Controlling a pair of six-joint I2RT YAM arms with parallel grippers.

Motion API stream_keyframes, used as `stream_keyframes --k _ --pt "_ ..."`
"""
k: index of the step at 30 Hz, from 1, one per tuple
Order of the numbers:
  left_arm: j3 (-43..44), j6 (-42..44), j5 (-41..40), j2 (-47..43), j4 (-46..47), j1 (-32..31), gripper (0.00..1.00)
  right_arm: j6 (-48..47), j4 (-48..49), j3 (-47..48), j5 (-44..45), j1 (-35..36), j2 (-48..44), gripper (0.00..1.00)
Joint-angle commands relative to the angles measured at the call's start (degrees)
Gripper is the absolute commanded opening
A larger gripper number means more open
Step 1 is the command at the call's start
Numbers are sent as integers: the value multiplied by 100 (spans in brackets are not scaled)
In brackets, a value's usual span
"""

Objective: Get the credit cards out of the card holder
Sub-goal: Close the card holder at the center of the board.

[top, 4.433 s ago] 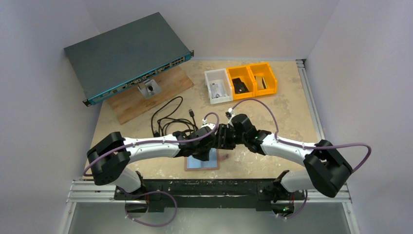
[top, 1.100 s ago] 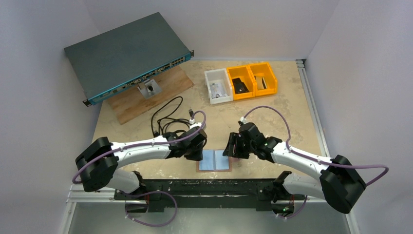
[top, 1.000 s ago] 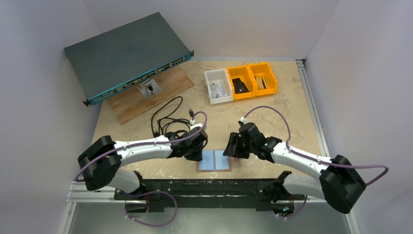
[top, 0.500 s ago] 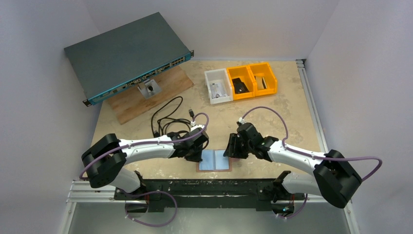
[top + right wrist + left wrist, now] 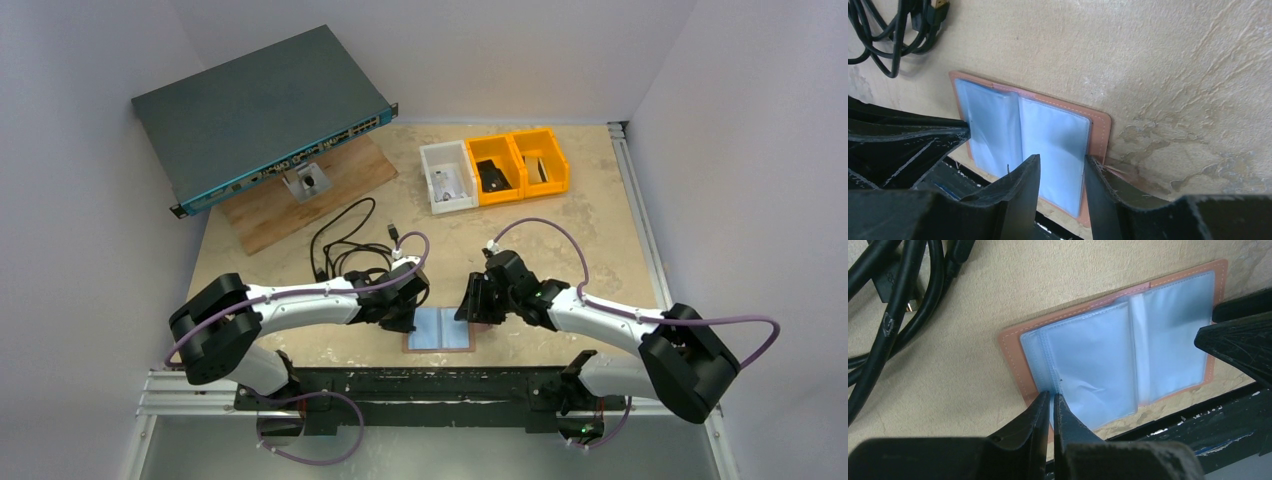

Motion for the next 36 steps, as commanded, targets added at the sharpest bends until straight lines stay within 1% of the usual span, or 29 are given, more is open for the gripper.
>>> stream_keyframes --k 1,4,7,14,22,24,29,36 --pt "124 42 43 20 144 -29 7 5 85 -50 -25 36 45 37" --pt "129 38 40 13 144 -27 6 -22 -75 -20 154 35 5 38" --pt "128 43 53 23 152 -27 6 -37 56 -36 -8 41 38 38" --pt "107 27 65 30 162 -30 5 26 474 19 -417 188 281 30" --pt "89 21 84 51 187 -30 4 96 649 231 -572 331 372 22" --pt "80 20 84 50 189 -30 4 119 651 278 -622 333 330 21" --pt "62 19 84 55 203 -32 4 210 995 351 -913 331 362 22" --pt "31 11 46 -30 179 -29 4 190 934 409 -930 334 312 23"
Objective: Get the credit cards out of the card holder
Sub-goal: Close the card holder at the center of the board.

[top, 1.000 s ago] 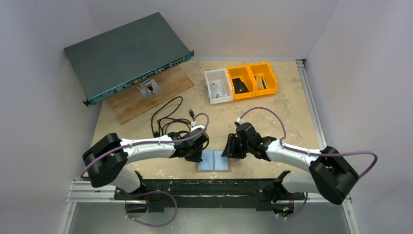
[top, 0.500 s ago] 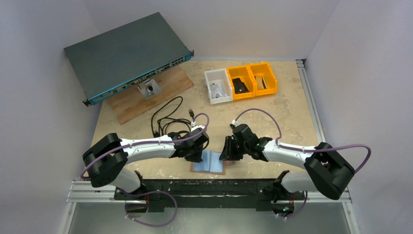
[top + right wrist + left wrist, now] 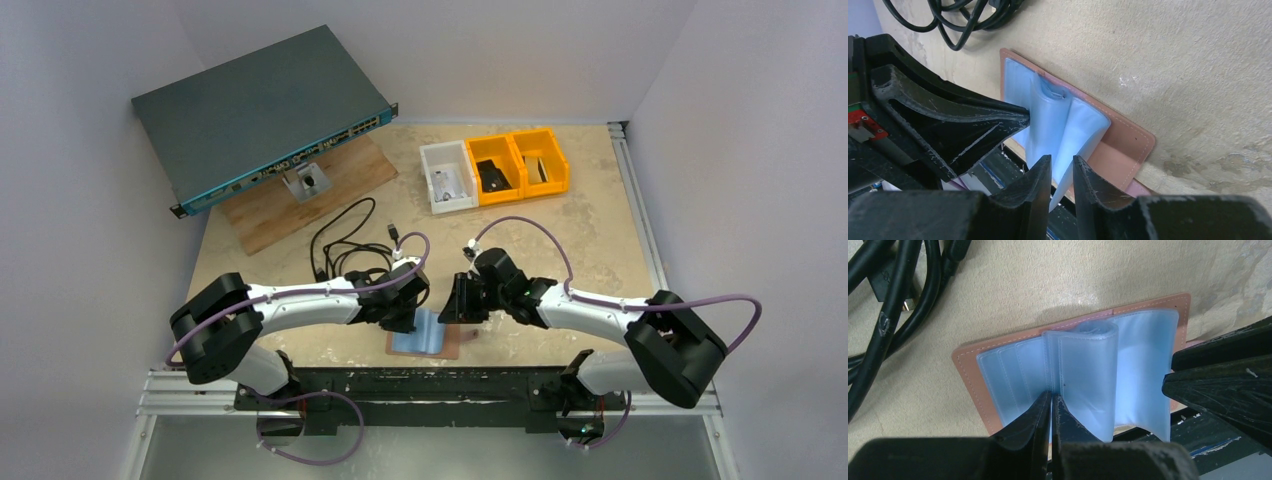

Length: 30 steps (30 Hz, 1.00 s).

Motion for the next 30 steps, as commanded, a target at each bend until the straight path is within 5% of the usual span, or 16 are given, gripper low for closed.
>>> stream_keyframes --k 1,13,30 --pt "27 10 9 -53 173 -30 4 20 152 208 -150 32 -87 24" --pt "15 89 -416 -946 -687 230 19 -280 -1569 415 1129 14 -976 49" --pt "-979 -81 684 -951 374 976 47 -417 -1272 287 940 54 -521 46"
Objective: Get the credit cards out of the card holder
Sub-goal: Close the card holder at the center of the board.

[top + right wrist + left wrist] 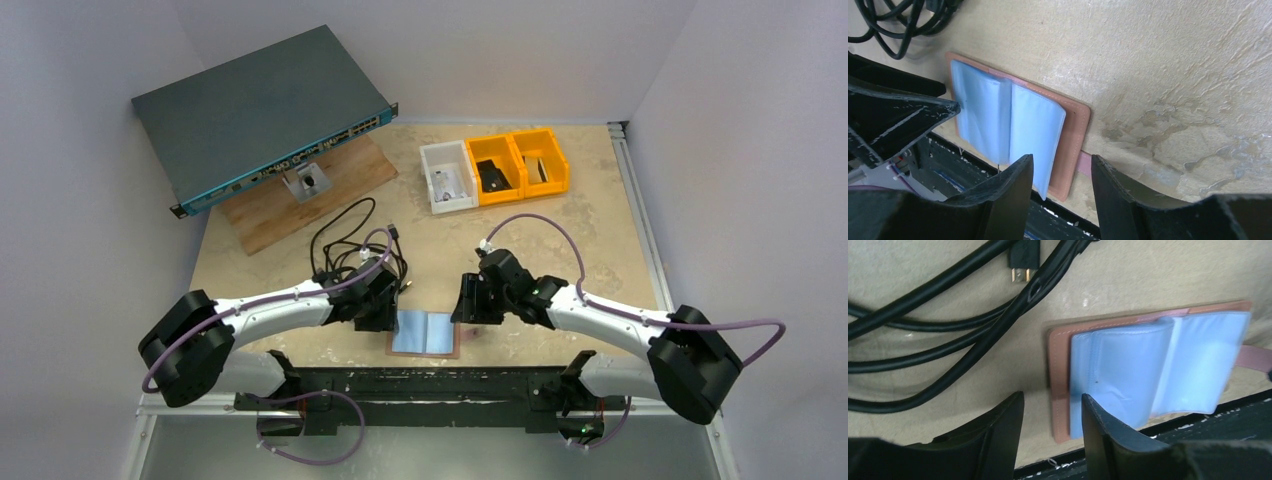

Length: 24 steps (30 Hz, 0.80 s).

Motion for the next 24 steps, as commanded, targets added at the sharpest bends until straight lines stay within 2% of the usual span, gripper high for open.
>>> stream_keyframes --k 1,4,11,24 --pt "-231 -37 527 -44 736 163 48 -123 256 83 -31 52 197 45" --pt "-408 -49 864 -15 1134 247 49 -120 332 50 -53 62 302 42" --pt "-560 -186 1402 48 1704 312 46 -79 501 -91 -102 89 558 27" --pt "-284 -274 1646 -450 1572 324 14 -49 747 -196 -159 130 909 9"
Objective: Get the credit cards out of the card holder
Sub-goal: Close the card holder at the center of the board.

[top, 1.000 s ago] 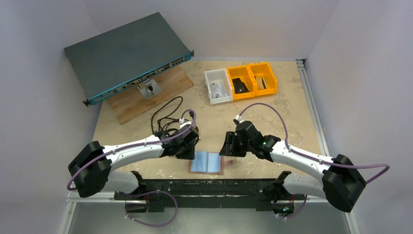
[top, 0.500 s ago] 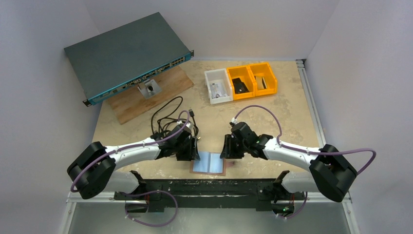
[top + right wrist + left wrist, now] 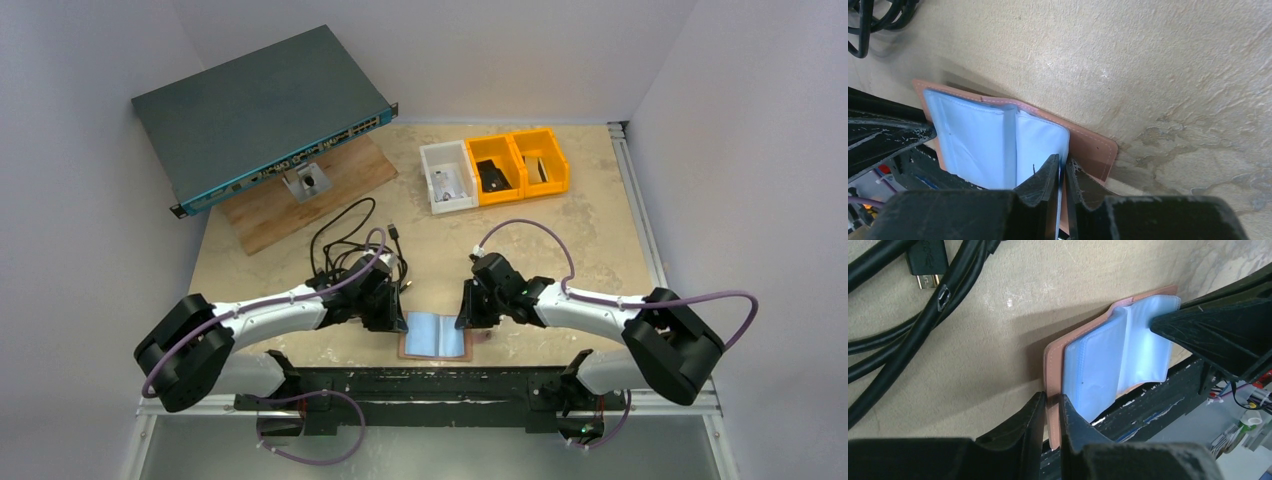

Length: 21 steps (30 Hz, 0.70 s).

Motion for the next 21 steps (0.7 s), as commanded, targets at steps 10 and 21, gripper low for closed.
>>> stream_keyframes --k 10,21 --pt "600 -165 558 -382 196 -10 0 -4 375 -3 -107 113 287 9" --pt "1841 -249 -97 491 -863 -662 0 -44 185 485 92 208 306 17"
